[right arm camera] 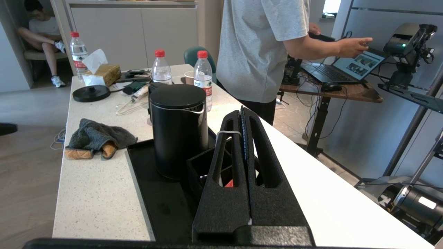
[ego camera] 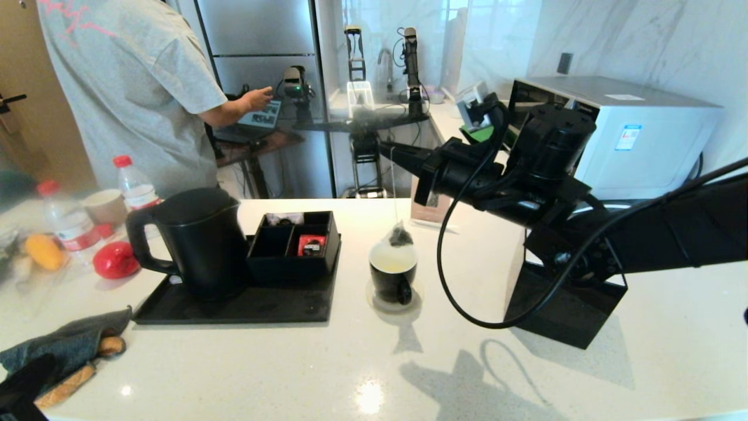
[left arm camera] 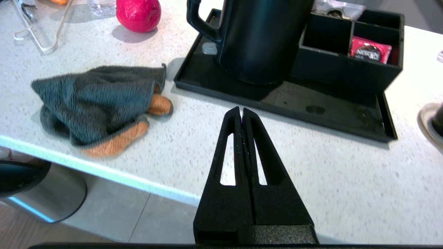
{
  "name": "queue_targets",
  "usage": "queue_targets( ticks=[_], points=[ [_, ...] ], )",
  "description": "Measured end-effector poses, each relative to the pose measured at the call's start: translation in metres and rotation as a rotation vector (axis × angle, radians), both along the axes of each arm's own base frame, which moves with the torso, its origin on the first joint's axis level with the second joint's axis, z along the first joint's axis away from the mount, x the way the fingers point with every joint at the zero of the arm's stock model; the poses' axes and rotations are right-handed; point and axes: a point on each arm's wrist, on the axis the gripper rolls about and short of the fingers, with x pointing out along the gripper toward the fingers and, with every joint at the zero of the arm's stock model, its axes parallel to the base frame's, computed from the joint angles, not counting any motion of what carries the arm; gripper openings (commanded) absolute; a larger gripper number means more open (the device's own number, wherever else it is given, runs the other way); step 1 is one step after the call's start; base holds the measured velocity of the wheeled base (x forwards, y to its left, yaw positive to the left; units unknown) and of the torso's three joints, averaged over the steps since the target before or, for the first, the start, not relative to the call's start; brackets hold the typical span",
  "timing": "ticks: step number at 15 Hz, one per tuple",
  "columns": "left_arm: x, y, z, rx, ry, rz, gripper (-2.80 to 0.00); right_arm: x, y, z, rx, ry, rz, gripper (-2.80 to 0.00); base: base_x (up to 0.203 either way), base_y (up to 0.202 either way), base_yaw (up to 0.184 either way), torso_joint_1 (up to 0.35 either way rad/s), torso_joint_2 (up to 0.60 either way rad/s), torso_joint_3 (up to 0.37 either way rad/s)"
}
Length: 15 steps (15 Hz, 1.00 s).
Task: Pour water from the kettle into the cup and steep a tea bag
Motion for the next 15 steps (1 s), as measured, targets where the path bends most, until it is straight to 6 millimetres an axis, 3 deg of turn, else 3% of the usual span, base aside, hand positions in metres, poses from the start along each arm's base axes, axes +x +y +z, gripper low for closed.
queue_targets(
  ticks=[8, 15],
  points=[
    [-0.049, -0.006, -0.037, 0.129, -0.002, -0.096, -2.80, 0.000, 0.000, 0.000, 0.002, -0.001, 0.003, -2.80, 0.000, 0.000, 0.000, 0.000, 0.00, 0.000],
    [-0.057, -0.007, -0.052, 0.127, 0.093, -0.147, -2.80, 0.002, -0.001, -0.001, 0.000, 0.001, -0.003, -2.80, 0.000, 0.000, 0.000, 0.000, 0.00, 0.000]
  ],
)
